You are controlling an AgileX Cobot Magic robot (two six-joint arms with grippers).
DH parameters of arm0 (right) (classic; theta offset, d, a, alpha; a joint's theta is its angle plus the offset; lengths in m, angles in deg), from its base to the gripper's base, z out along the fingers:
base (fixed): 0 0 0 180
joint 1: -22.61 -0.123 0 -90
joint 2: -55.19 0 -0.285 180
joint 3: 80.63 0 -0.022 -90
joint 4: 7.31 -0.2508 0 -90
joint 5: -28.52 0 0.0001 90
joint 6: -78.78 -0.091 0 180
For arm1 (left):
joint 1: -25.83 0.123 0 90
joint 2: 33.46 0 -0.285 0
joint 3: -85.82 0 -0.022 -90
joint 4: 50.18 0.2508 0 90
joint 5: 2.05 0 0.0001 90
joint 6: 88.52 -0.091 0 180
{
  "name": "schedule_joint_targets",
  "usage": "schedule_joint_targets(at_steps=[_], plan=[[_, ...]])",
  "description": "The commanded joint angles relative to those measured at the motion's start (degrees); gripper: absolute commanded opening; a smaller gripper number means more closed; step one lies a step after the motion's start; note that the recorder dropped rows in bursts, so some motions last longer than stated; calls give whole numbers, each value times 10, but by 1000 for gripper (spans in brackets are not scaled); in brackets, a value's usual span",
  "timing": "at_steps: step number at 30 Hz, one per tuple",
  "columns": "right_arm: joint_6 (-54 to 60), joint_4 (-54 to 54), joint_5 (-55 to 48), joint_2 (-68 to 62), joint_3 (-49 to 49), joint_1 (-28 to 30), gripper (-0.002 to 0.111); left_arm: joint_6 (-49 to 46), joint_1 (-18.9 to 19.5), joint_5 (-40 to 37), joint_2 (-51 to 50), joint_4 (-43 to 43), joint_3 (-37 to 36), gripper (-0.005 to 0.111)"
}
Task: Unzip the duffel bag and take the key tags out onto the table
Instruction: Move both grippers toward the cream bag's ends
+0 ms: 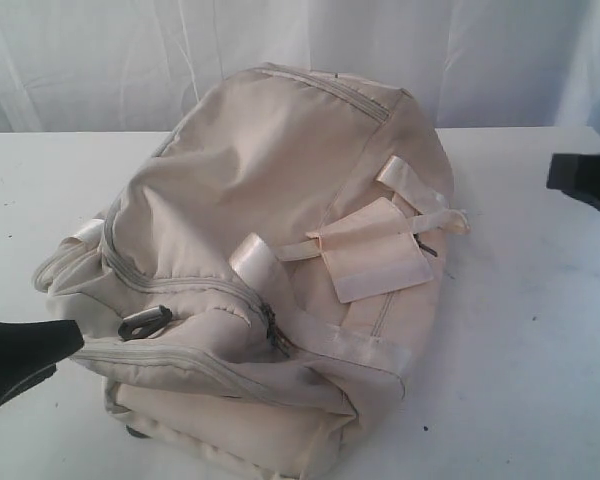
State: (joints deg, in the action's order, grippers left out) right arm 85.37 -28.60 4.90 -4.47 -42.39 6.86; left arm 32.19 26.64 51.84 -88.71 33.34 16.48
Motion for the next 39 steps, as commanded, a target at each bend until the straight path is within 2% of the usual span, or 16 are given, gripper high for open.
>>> schedule_joint_targets(at_steps=[1, 3, 10, 20, 25, 32, 35, 37, 39], plan=[[8, -102, 28, -51, -18, -2, 0, 3, -2, 19, 0, -69, -29, 62], [8, -138, 41, -59, -18, -2, 0, 3, -2, 34, 0, -91, -41, 62], [8, -138, 48, -61, -18, -2, 0, 3, -2, 13, 0, -119, -67, 62], [8, -138, 71, -65, -17, -2, 0, 3, -2, -22, 0, -157, -67, 62], [173, -154, 79, -116, -17, -2, 0, 3, -2, -37, -1, -166, -67, 62], [232, -167, 73, -200, -47, -2, 0, 1, -3, 4, -65, -117, -38, 62], [315, -167, 75, -221, -69, -2, 1, 1, -3, 5, -86, -123, -30, 62], [372, -167, 88, -237, -86, -2, 7, 1, -3, 6, -101, -124, -24, 62], [413, -167, 116, -261, -111, -2, 23, 1, -3, 6, -125, -126, -13, 62]])
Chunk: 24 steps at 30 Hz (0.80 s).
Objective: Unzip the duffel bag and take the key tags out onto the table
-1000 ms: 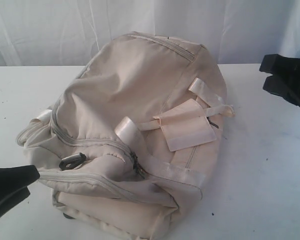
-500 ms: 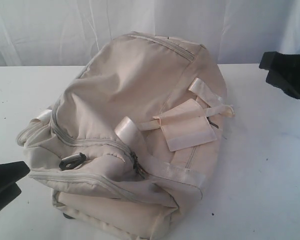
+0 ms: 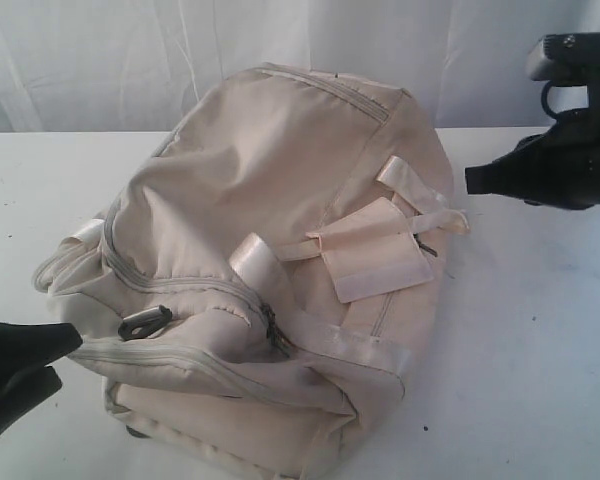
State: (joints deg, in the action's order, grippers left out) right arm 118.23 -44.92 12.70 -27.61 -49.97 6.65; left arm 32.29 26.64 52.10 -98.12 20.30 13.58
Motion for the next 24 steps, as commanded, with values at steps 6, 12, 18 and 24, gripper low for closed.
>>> schedule_joint_targets(at_steps=[6, 12, 18, 24], plan=[[86, -3, 86, -128, -121, -1, 79, -4, -29, -20, -106, 0, 67, 62], [77, -30, 95, -265, -244, -45, 79, -13, -90, -45, -163, -40, 106, 60], [98, -28, 111, -377, -387, -74, 79, -28, -90, -58, -169, -49, 111, 37], [98, -28, 96, -426, -438, -92, 79, -28, -90, -96, -169, -49, 111, 17]])
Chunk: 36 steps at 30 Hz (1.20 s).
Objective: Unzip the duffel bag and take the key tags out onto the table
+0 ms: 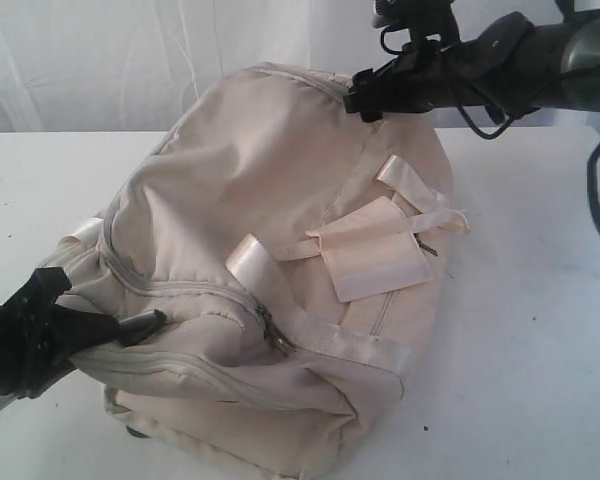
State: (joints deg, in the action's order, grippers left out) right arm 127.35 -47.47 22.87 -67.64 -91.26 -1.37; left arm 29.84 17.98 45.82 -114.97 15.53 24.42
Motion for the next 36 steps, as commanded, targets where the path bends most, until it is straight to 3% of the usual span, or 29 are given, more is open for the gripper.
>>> schedule_joint_targets(at_steps=[1, 4, 7, 14, 19, 27, 36], plan=[[7, -3, -6, -30, -28, -14, 79, -4, -3, -39, 0, -1, 3, 12], [7, -3, -10, -36, -29, -17, 79, -4, -3, -54, 0, -1, 3, 0], [7, -3, -36, -37, -29, -17, 71, -20, -3, -69, 0, -3, 3, 0], [7, -1, -91, -37, -29, -17, 29, -29, -3, -68, 0, -14, 3, 0], [7, 14, -146, -22, -29, -6, 1, -38, -2, -108, 0, -14, 3, 0], [-59, 76, -261, 25, -29, 59, 0, -129, -2, -118, 8, -77, 3, 0], [-64, 246, -477, 77, -27, 96, 0, -344, -2, -149, 53, -229, 3, 0]])
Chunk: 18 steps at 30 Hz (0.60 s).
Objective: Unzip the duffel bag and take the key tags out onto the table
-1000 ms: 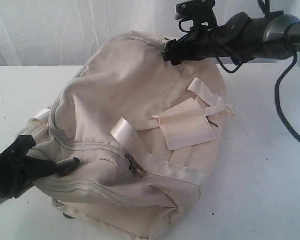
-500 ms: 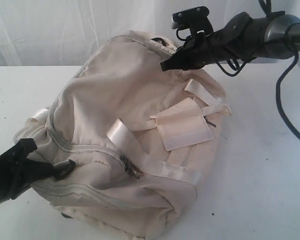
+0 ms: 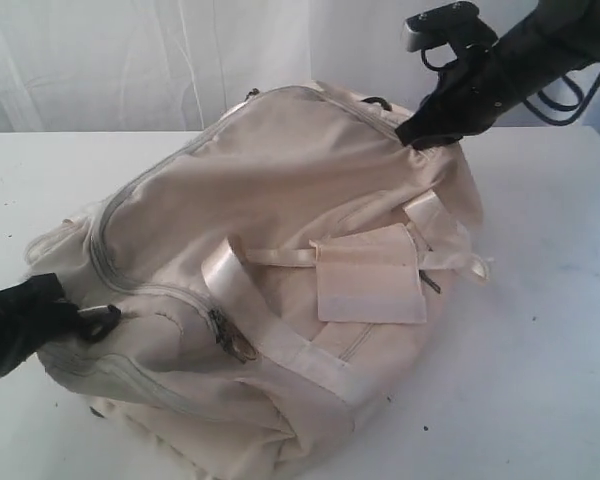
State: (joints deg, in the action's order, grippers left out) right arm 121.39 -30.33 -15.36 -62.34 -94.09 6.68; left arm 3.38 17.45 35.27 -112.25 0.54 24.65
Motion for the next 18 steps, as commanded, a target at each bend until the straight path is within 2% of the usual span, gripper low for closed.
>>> schedule_joint_targets(at_steps=[1, 6, 9, 13, 18], plan=[[-4, 68, -106, 31, 2, 18, 0, -97, 3, -53, 33, -97, 1, 0], [-4, 31, -166, 63, 2, 22, 0, -203, 3, -92, 75, -189, 1, 0], [-9, 30, -247, 81, 2, 22, 0, -273, 4, -119, 104, -236, 9, 0], [-19, 30, -261, 118, 28, 22, 0, -291, 4, -188, 135, -216, 46, 0], [-43, 43, -261, 176, 73, 22, 0, -291, 4, -238, 154, -143, 104, 0]])
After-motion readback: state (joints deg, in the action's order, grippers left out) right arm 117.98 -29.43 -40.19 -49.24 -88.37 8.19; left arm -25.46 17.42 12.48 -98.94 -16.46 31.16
